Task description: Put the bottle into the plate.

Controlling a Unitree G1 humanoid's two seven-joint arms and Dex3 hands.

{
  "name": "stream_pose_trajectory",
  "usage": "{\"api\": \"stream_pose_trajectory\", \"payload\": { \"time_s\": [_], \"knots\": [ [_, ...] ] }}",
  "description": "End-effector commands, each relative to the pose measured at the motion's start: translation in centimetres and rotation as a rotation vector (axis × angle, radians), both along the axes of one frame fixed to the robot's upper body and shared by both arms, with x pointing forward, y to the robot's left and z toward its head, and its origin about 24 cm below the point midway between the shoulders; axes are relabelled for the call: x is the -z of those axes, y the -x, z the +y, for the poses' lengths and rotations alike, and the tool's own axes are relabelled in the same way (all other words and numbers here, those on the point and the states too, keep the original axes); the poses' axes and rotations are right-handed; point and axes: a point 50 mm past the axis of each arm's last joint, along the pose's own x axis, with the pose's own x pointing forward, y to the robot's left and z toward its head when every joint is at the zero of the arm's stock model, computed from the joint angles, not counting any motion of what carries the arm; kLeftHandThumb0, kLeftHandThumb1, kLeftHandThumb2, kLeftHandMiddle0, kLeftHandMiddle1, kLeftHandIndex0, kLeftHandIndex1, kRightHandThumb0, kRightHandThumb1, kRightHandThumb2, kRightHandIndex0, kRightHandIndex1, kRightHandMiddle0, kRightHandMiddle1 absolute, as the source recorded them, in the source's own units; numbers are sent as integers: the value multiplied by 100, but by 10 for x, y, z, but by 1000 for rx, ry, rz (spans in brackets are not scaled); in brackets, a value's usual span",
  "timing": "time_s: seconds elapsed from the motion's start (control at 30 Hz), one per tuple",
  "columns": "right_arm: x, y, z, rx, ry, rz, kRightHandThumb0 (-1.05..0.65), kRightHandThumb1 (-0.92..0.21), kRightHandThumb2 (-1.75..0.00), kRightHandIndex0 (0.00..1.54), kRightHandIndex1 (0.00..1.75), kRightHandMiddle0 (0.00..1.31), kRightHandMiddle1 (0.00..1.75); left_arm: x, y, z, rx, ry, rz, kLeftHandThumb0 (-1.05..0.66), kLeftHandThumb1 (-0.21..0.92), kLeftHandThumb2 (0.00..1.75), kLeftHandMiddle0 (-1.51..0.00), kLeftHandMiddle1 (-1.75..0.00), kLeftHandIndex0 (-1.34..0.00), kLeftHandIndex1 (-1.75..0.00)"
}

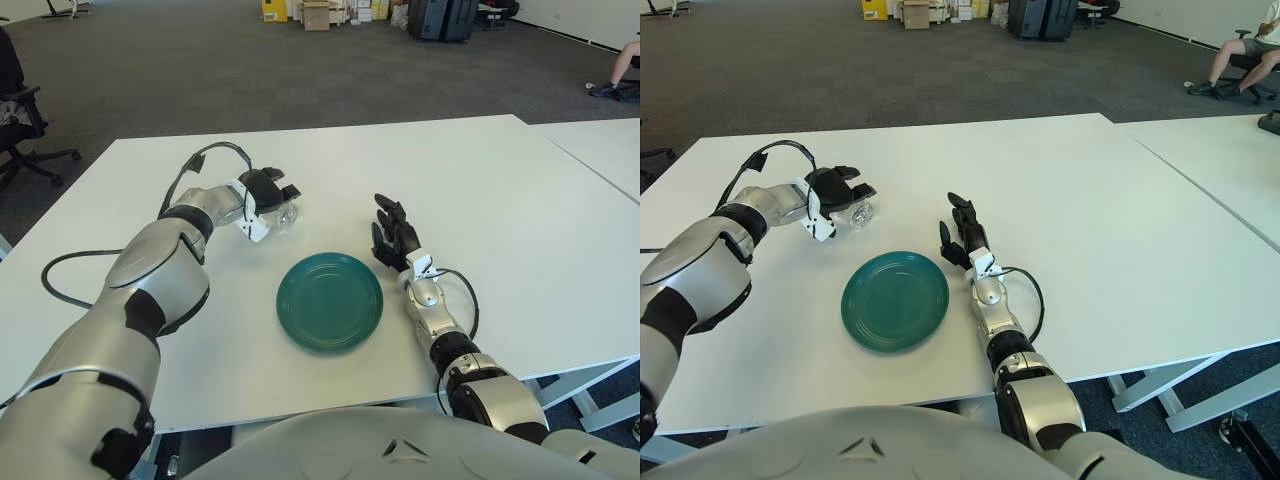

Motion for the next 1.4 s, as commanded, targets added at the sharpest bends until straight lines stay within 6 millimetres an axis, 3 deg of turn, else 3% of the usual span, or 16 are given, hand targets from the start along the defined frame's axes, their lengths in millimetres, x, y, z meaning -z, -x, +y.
{"api": "stream_pose_trajectory", "payload": {
  "time_s": [0.0, 0.43, 0.8, 1.37],
  "knots": [
    [24, 19, -12, 41, 34, 112, -79, -92, -80, 18, 0, 0, 49, 4, 2, 0, 2, -16, 2, -100, 92, 6, -28, -1, 0, -44],
    [26, 18, -12, 67, 46, 143, -77, -92, -79, 19, 1, 0, 48, 9, 4, 1, 3, -37, 1, -98, 91, 8, -32, -2, 0, -45],
    [25, 19, -15, 37, 37, 116, -79, -92, -80, 17, 0, 0, 51, 1, -1, 9, -23, -52, -43, -95, 90, 6, -33, -2, 0, -47],
    [26, 20, -16, 61, 28, 144, -73, -92, -78, 20, 2, 0, 48, -1, -2, 24, -127, -37, -80, -86, 87, 3, -40, -4, 0, -63]
  ]
}}
